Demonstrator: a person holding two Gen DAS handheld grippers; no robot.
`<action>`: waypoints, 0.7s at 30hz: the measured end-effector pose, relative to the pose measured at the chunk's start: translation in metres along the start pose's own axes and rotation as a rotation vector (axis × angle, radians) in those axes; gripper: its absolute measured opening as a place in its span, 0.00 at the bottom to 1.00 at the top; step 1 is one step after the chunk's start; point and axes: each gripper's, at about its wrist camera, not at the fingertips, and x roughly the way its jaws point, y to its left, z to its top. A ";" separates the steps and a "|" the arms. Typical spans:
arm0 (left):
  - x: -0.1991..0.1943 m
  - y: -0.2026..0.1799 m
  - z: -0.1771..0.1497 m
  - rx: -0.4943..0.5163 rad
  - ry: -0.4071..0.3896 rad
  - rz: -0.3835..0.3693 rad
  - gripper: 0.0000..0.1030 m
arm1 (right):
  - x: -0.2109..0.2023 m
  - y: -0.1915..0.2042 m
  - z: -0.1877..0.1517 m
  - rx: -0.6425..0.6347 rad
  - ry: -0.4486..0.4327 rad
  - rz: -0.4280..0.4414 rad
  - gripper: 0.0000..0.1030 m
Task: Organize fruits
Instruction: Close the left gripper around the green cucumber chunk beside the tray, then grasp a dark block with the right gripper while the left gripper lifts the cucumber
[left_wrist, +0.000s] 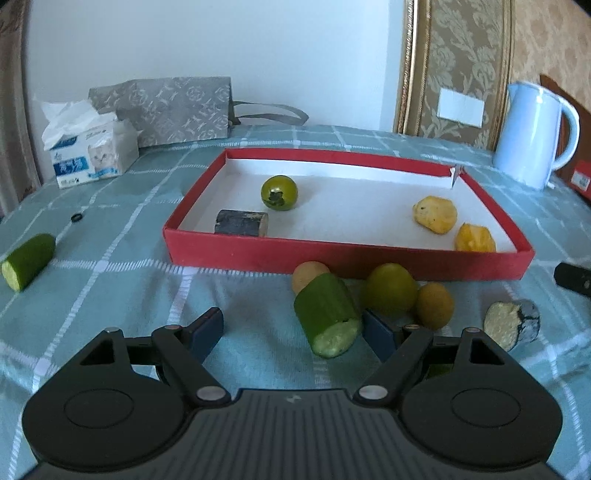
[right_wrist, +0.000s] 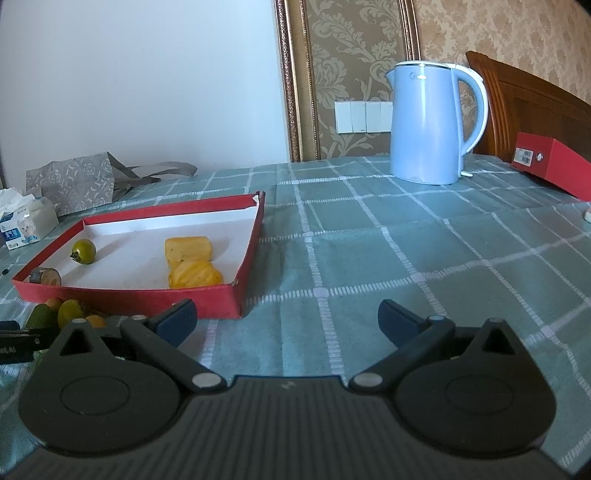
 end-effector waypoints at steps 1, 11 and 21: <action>0.000 -0.002 0.000 0.013 -0.001 0.003 0.77 | 0.000 0.000 0.000 -0.002 0.003 0.001 1.00; -0.002 -0.007 -0.001 0.059 -0.024 -0.036 0.40 | 0.001 0.002 -0.001 -0.008 0.008 0.005 1.00; -0.007 0.003 -0.002 0.030 -0.035 -0.076 0.36 | -0.002 0.003 -0.001 -0.018 -0.006 0.036 1.00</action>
